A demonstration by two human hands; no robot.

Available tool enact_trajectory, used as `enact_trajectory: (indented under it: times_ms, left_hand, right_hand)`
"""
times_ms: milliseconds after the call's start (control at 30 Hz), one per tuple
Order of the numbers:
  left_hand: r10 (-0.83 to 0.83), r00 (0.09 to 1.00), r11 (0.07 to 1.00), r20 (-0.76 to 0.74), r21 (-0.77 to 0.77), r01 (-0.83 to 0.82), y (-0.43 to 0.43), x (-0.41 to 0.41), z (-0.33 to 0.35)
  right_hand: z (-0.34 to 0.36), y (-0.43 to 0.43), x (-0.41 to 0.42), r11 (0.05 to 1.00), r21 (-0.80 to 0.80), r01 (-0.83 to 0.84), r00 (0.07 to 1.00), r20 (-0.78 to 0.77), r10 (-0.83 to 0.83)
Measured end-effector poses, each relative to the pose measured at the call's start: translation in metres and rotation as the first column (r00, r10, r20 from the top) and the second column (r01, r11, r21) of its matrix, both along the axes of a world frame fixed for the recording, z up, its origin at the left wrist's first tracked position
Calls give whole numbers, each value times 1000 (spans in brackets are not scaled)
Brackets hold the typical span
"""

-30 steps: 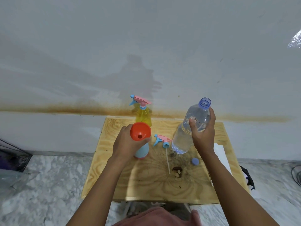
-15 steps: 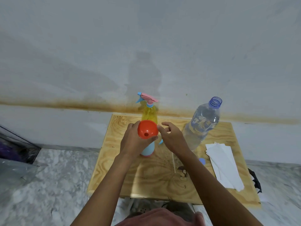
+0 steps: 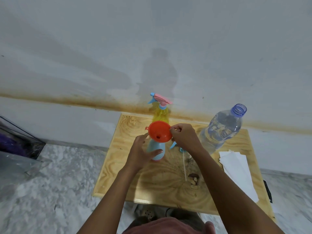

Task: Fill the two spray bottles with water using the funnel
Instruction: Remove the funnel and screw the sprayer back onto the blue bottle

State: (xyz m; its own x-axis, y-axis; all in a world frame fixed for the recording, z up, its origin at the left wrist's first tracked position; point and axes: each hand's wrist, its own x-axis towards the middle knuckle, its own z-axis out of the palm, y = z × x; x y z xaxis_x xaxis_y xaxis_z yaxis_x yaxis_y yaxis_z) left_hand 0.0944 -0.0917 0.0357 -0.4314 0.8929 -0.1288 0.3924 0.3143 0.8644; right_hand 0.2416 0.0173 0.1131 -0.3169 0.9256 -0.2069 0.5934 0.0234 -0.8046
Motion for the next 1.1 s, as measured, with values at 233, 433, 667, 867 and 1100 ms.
enact_trajectory:
  times_ms: [233, 433, 667, 867, 1100]
  left_hand:
    - [61, 995, 995, -72, 88, -55, 13, 11, -13]
    - [71, 995, 993, -71, 102, -63, 14, 12, -13]
    - [88, 995, 990, -35, 117, -84, 14, 14, -15]
    - [85, 996, 989, -28, 128, -81, 13, 14, -14]
    - [70, 998, 990, -10, 126, -68, 14, 12, -17]
  right_hand:
    - [5, -2, 7, 999, 44, 12, 999, -43, -10]
    - [4, -4, 14, 995, 93, -22, 998, -52, 27]
    - [-2, -7, 20, 998, 61, -2, 996, -85, 8]
    - [0, -11, 27, 999, 22, 37, 982, -186, -32]
    - [-8, -30, 67, 986, 158, 62, 985, -167, -35]
